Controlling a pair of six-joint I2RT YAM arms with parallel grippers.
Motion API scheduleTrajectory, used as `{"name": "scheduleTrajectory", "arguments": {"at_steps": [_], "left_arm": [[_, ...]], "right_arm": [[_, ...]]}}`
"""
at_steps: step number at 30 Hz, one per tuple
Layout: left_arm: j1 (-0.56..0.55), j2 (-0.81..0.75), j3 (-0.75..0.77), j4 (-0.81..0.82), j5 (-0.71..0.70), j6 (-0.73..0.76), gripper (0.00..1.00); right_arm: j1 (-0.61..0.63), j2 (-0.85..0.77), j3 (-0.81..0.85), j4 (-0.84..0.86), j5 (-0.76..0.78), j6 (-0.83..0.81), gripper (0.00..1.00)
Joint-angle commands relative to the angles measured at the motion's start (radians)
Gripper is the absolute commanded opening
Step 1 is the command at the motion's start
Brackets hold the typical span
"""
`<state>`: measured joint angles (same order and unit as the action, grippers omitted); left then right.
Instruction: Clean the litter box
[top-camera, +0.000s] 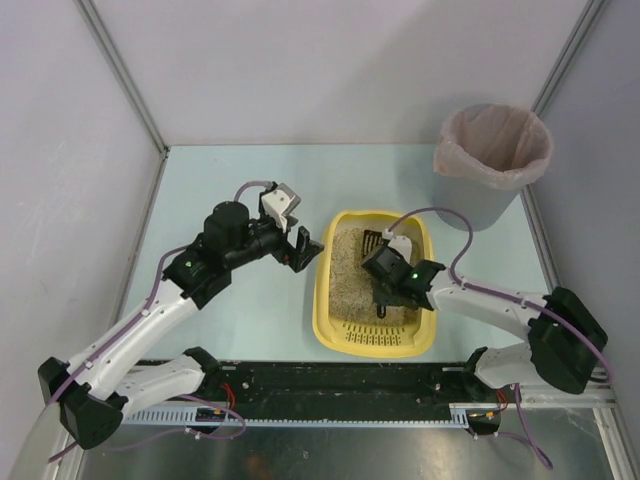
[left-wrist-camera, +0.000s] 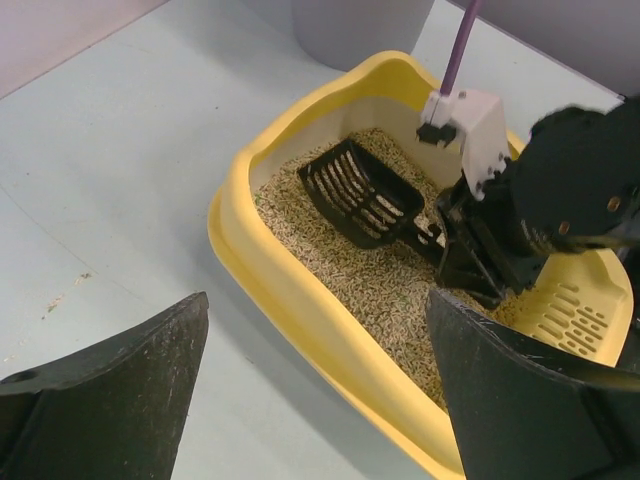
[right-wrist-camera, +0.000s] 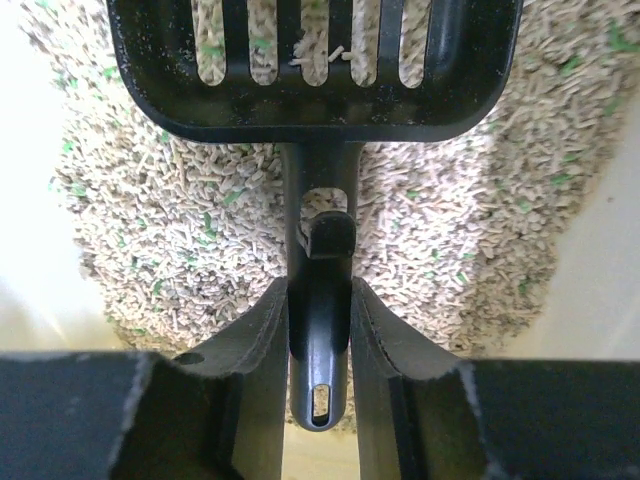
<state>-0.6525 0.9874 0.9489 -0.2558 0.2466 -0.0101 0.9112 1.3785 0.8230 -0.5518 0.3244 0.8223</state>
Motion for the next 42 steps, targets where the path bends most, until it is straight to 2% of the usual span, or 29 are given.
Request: {"name": "scheduleTrajectory", "arguments": {"at_steps": [1,5,9,17,24,31,36,42], "left_arm": [[-0.019,-0.001,0.010,0.036,0.040,0.051,0.93],[-0.056,0.029,0.028,0.049,0.083,0.076,0.93],[-0.146,0.062,0.040,0.050,0.071,0.128,0.93],[-0.266,0.144,0.068,0.049,0.034,0.223,0.95],[-0.338,0.295,0.140,0.050,-0.018,0.269,0.97],[-0.360,0.404,0.179,0.055,-0.092,0.272,0.98],[-0.358,0.433,0.171,0.079,0.040,0.276,0.99],[-0.369,0.459,0.166,0.108,0.013,0.279,1.00]], "right_arm": [[-0.066,-0.110,0.042,-0.068,-0.011,-0.061,0.13],[-0.130,-0.153,0.119,-0.166,-0.086,-0.146,0.07],[-0.170,-0.136,0.198,-0.290,-0.204,-0.204,0.05],[-0.173,-0.121,0.315,-0.439,-0.355,-0.252,0.00],[-0.143,-0.134,0.340,-0.569,-0.378,-0.296,0.00],[-0.146,-0.200,0.340,-0.576,-0.400,-0.334,0.00],[-0.170,-0.216,0.341,-0.577,-0.444,-0.417,0.00],[-0.175,-0.228,0.337,-0.599,-0.458,-0.469,0.00]]}}
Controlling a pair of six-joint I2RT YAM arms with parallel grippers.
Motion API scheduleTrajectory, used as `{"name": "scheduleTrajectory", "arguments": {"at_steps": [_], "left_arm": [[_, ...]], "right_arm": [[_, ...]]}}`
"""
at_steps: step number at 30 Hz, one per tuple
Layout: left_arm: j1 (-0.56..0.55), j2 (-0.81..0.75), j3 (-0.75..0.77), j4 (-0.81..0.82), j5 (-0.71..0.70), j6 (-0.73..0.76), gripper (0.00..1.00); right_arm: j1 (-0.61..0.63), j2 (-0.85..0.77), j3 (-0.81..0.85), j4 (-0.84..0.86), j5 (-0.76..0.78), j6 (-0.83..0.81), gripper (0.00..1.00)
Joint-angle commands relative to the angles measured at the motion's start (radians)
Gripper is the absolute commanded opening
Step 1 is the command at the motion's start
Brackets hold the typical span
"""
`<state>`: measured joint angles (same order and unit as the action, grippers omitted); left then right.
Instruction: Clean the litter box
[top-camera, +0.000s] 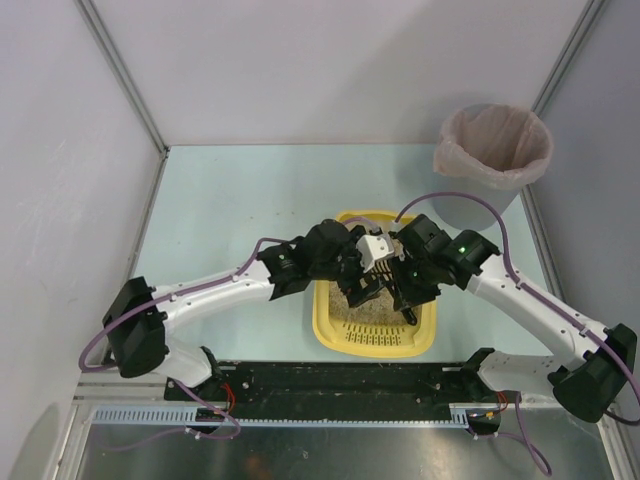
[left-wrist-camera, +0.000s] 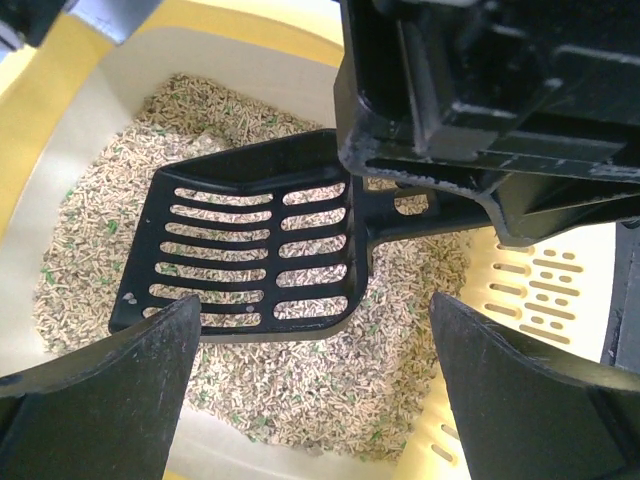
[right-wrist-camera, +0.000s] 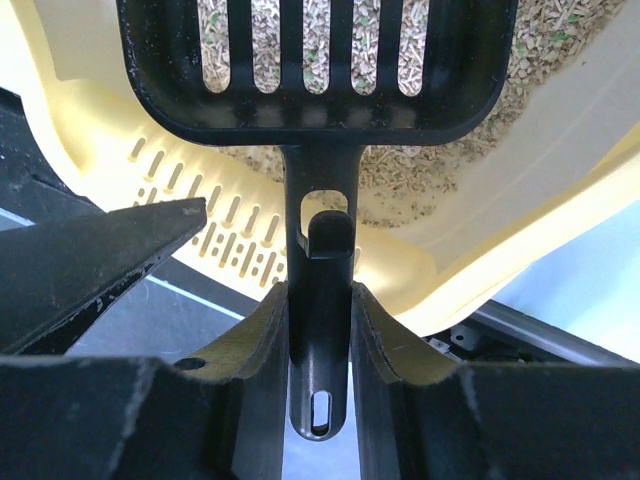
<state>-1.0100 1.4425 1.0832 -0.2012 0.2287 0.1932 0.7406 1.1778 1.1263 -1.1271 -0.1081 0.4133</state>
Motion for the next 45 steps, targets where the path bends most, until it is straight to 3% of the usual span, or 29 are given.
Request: {"name": "scheduleTrajectory", "arguments": {"at_steps": [1,4,8,19,25,26,28,29,30,36,39,41,45], "left_arm": [[-0.012,0.006,0.026,0.060,0.032,0.080,0.99],[-0.015,0.028,0.021,0.063,0.052,0.072,0.92],[-0.018,0.042,0.011,0.063,0.063,0.046,0.74],[-0.019,0.119,0.012,0.063,0.103,-0.041,0.56],[-0.029,0.142,0.021,0.062,0.126,-0.092,0.32],[-0.029,0.142,0.023,0.062,0.124,-0.097,0.22],[-0.029,0.139,0.026,0.060,0.118,-0.113,0.12],[-0.029,0.137,0.026,0.060,0.118,-0.120,0.02],[-0.029,0.134,0.026,0.062,0.112,-0.129,0.00],[-0.021,0.108,0.024,0.054,0.138,-0.185,0.00],[0.019,0.114,0.040,0.039,0.213,-0.273,0.00],[0.074,0.137,0.076,0.022,0.342,-0.320,0.00],[0.103,0.142,0.104,0.019,0.437,-0.379,0.00]], "right_arm": [[-0.004,-0.038,0.032,-0.022,-0.025,-0.062,0.00],[-0.007,-0.052,0.027,-0.007,-0.024,-0.059,0.00],[-0.009,-0.060,0.027,0.001,-0.025,-0.057,0.00],[-0.024,-0.083,0.027,0.030,0.004,-0.057,0.00],[-0.052,-0.105,0.027,0.049,0.039,-0.057,0.00],[-0.055,-0.109,0.027,0.052,0.045,-0.054,0.00],[-0.063,-0.122,0.027,0.059,0.065,-0.053,0.00],[-0.067,-0.127,0.027,0.067,0.073,-0.050,0.03],[-0.072,-0.135,0.027,0.070,0.079,-0.048,0.06],[-0.095,-0.225,0.027,0.096,0.142,-0.028,0.50],[-0.095,-0.282,0.027,0.110,0.133,-0.057,0.63],[-0.095,-0.319,0.027,0.128,0.123,-0.077,0.67],[-0.093,-0.441,0.017,0.173,0.189,-0.079,0.71]]}}
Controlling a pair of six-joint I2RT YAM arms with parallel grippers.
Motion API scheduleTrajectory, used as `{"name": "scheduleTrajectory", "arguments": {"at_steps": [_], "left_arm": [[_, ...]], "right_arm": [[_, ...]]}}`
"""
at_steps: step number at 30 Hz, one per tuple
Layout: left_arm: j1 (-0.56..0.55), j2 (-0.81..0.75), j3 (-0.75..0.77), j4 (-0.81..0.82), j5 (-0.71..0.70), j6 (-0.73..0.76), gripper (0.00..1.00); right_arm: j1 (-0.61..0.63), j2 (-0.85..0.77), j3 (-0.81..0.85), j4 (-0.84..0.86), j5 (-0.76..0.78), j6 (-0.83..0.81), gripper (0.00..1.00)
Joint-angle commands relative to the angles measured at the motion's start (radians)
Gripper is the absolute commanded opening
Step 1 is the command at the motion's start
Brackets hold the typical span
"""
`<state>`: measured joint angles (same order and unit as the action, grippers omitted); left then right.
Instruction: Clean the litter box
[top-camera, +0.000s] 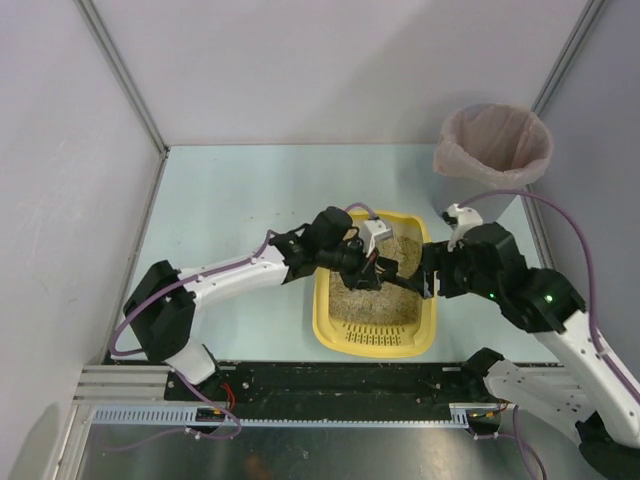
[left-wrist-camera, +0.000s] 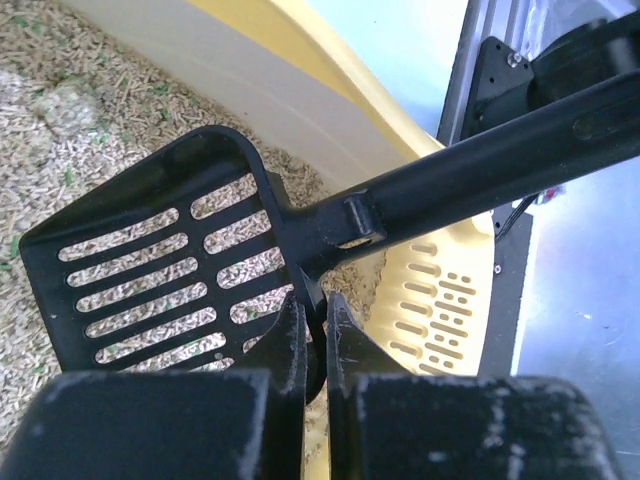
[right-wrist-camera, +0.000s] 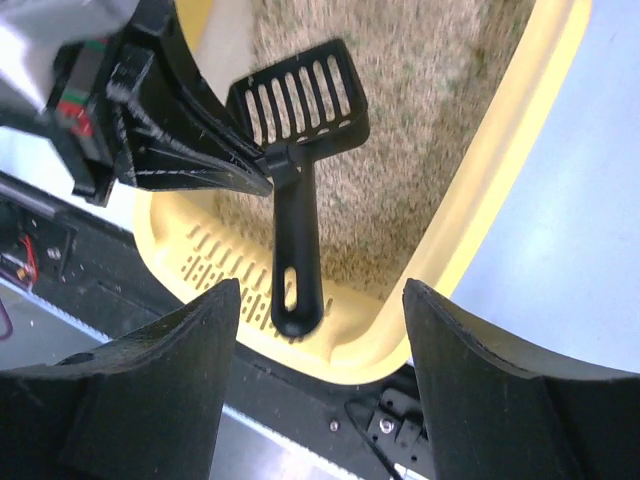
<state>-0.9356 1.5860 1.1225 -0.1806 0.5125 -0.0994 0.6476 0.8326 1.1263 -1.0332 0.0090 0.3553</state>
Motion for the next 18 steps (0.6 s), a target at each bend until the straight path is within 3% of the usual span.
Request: {"name": "scheduleTrajectory", "arguments": {"at_steps": [1,9,18], "left_arm": [[0.027,-0.003,0.063,-0.003,0.176,-0.095,0.00],[0.027,0.015,0.072,-0.002,0.270,-0.135,0.00],[0.027,0.019,0.077,-0.020,0.244,-0.137,0.00]], "right_arm": [[0.001,-0.113,0.009,0.109,0.084,-0.019,0.72],[0.036,-0.181,-0.077,0.275,0.076,0.007,0.66],[0.228,-0.109,-0.079,0.222,0.221,0.060,0.65]]}}
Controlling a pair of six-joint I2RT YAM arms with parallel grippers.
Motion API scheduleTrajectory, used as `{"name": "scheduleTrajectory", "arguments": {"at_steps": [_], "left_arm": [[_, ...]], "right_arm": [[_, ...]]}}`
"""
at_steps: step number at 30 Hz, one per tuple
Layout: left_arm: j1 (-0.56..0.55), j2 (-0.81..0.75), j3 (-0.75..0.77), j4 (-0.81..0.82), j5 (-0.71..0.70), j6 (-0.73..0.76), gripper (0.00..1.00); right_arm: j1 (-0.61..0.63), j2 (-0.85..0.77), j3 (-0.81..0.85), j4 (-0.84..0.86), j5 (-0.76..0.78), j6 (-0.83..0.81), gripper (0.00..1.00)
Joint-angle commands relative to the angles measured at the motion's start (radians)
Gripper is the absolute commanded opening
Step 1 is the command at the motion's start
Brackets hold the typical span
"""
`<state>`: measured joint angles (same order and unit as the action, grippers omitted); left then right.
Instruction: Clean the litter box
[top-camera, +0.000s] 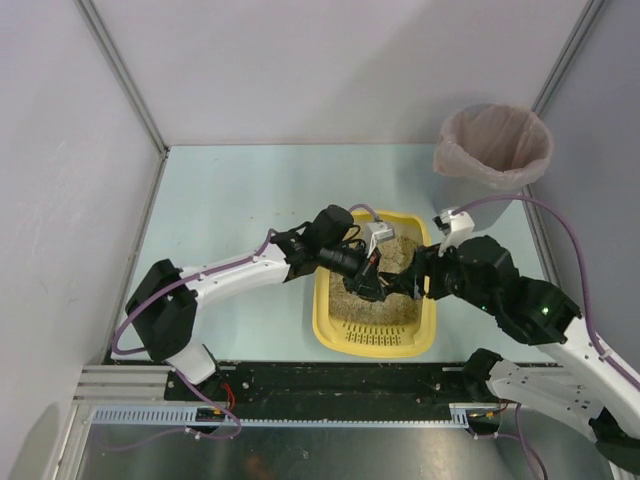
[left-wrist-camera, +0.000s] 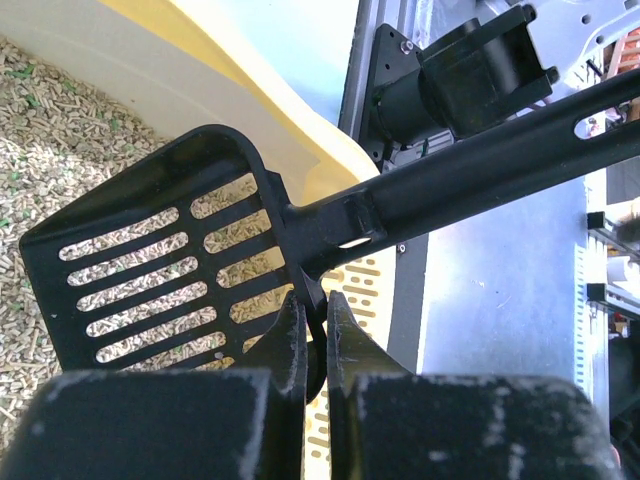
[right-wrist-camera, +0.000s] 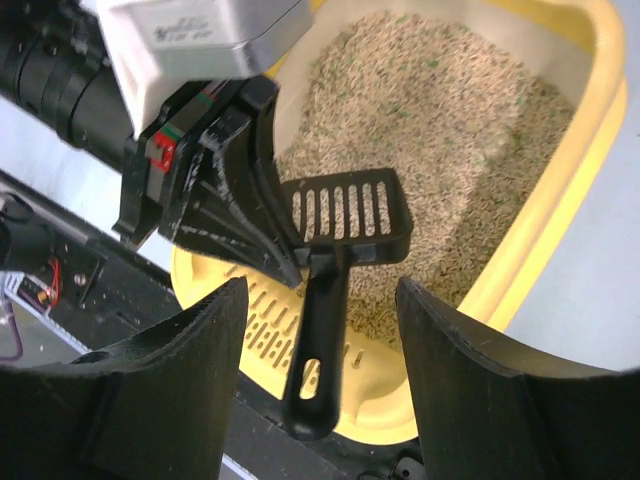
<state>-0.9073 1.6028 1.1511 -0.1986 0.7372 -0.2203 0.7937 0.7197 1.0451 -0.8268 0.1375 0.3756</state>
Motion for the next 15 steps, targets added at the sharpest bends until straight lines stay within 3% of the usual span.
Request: {"name": "scheduleTrajectory", "arguments": {"at_steps": [1,8,15], "left_arm": [[0.001,0.003,0.050,-0.007,0.018,-0.017,0.00],[0.001,-0.003,0.056,-0.015,0.025,-0.013,0.00],[0.001,-0.011,0.059,-0.022,0.018,-0.007,0.00]], "right_arm": [[0.120,0.006,0.003,0.003,0.106,0.049,0.66],[0.217,0.043,0.004,-0.080,0.197,0.126,0.64],[0.228,0.073,-0.010,-0.068,0.202,0.129,0.57]]}}
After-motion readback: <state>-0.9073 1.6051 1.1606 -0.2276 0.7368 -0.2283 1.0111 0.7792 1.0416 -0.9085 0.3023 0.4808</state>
